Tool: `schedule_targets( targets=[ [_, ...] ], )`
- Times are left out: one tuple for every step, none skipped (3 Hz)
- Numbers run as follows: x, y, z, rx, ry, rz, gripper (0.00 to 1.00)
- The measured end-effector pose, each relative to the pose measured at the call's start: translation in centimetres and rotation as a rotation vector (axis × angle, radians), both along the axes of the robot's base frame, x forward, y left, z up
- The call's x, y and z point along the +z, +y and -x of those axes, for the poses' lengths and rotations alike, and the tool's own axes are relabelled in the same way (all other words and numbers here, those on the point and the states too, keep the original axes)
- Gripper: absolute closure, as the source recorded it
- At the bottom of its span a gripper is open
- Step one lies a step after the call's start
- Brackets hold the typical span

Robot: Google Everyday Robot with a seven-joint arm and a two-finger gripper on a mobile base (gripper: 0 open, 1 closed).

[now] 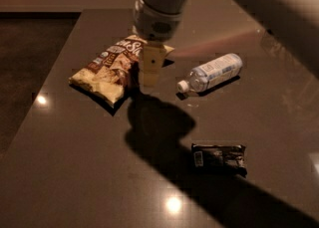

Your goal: Pick brown chip bag

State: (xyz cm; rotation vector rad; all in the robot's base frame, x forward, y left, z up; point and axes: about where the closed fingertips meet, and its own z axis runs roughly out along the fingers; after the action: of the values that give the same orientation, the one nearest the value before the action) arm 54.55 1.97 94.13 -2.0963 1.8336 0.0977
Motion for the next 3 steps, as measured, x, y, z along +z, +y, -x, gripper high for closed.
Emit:
schedule_targets(
  targets=[
    [-2.4, 4.1, -4.0, 0.057, 0.008, 0.026, 0.0],
    [-6.1, 7.5, -7.9, 0.116, 0.02, 0.084, 0.02],
    [-8.0, 8.9, -9.2, 0.167, 0.032, 0.146, 0.25]
  ],
)
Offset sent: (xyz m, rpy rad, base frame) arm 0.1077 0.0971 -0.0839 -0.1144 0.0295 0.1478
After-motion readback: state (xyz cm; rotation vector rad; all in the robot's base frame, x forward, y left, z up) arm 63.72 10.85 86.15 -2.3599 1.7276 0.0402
